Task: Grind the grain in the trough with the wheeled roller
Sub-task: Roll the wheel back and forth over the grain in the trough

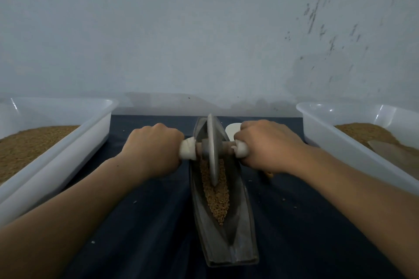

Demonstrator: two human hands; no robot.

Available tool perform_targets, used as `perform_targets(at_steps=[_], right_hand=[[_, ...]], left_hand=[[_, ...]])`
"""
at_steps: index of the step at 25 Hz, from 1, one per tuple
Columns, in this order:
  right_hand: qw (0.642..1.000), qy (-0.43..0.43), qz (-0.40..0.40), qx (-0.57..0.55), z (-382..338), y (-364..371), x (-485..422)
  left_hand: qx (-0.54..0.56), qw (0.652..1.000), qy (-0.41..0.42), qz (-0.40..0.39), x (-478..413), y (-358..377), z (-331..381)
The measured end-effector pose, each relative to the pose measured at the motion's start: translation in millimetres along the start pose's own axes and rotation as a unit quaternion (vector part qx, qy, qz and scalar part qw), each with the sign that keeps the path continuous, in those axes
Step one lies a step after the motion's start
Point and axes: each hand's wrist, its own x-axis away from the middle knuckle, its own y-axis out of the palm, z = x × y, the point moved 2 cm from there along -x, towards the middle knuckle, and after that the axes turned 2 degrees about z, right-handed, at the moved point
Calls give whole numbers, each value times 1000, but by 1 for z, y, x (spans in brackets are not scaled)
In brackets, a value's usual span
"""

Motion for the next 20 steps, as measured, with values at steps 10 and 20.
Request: perform_targets(at_steps=[10,20], right_hand=[[983,-10,122,140,-16,-5,14],[989,71,85,96,-11,8,-35]], left_hand=[[21,997,21,-76,17,-10,-1],[-30,999,-22,16,-23,0,9]])
